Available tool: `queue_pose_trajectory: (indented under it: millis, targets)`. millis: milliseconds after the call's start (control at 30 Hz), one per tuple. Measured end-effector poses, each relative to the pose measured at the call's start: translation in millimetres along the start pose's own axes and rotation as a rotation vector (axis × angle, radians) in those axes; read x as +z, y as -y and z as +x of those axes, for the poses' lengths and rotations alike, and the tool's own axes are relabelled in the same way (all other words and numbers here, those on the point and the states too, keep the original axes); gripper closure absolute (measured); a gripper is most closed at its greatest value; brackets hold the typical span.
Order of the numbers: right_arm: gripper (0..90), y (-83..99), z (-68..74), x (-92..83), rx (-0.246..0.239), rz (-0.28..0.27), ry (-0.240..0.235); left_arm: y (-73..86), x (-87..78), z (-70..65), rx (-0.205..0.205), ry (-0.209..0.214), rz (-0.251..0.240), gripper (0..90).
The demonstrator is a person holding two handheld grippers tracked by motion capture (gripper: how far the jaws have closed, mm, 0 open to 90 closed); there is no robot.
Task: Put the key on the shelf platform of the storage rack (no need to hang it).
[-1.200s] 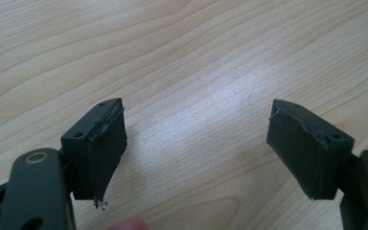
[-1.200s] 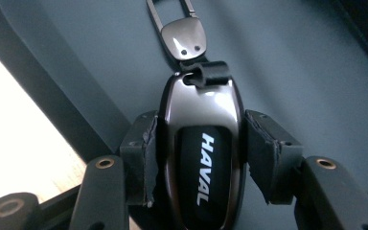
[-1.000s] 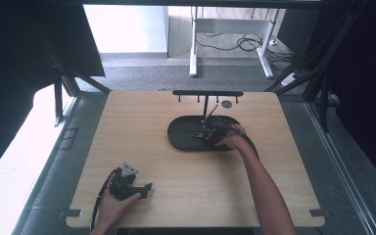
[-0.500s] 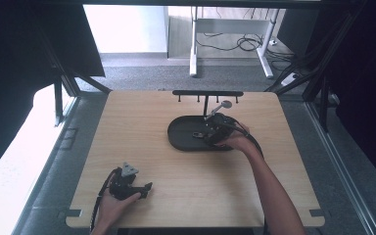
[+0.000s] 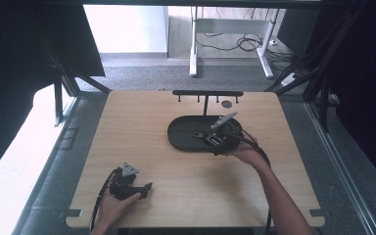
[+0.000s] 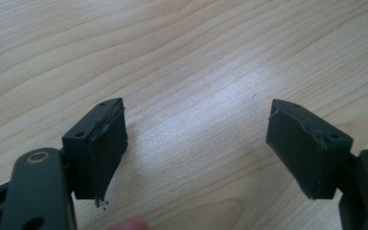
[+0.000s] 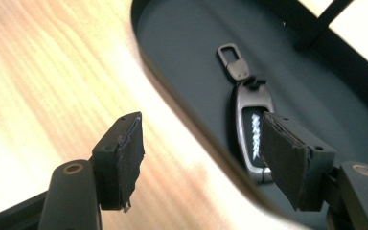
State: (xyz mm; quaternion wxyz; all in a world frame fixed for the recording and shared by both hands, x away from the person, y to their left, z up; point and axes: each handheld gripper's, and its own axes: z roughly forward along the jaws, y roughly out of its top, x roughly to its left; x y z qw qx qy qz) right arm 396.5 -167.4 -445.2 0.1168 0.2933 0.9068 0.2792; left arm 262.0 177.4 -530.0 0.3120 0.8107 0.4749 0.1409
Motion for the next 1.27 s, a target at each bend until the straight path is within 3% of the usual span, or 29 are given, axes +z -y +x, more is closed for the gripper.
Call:
queue_pose_trajectory:
  millis: [567, 667, 733, 800, 900, 1067, 1133, 1267]
  targets:
    - [31.0, 68.7, 37.6, -21.7, 0.041, -0.088, -0.059, 0.1, -0.8, 0.3, -0.002, -0.002, -0.004, 22.3]
    - [30.1, 75.1, 42.0, -19.1, 0.021, -0.059, -0.038, -0.3, -0.4, -0.4, 0.004, -0.001, -0.003, 22.4]
    - [30.1, 79.4, 42.4, -18.0, 0.028, -0.059, -0.024, -0.4, -0.1, -1.2, 0.001, -0.002, -0.002, 22.4]
    - [30.3, 86.3, 40.5, -14.9, 0.071, -0.083, -0.061, -0.5, -0.2, -1.2, 0.004, 0.000, -0.004, 22.4]
    - [29.9, 92.2, 40.2, -11.3, 0.071, -0.065, -0.049, -0.4, -0.8, -0.7, 0.007, -0.003, -0.005, 22.3]
    - [29.9, 93.6, 38.9, -14.4, 0.090, -0.098, -0.049, -0.3, -1.5, -0.8, 0.008, -0.004, -0.005, 22.3]
    - [29.2, 94.9, 37.6, -17.2, 0.098, -0.119, -0.038, -0.4, -2.2, -1.6, 0.008, -0.005, -0.007, 22.2]
    - [25.4, 101.9, 30.5, -15.7, 0.119, -0.081, 0.023, -0.6, -3.3, -2.1, 0.009, -0.005, -0.009, 22.1]
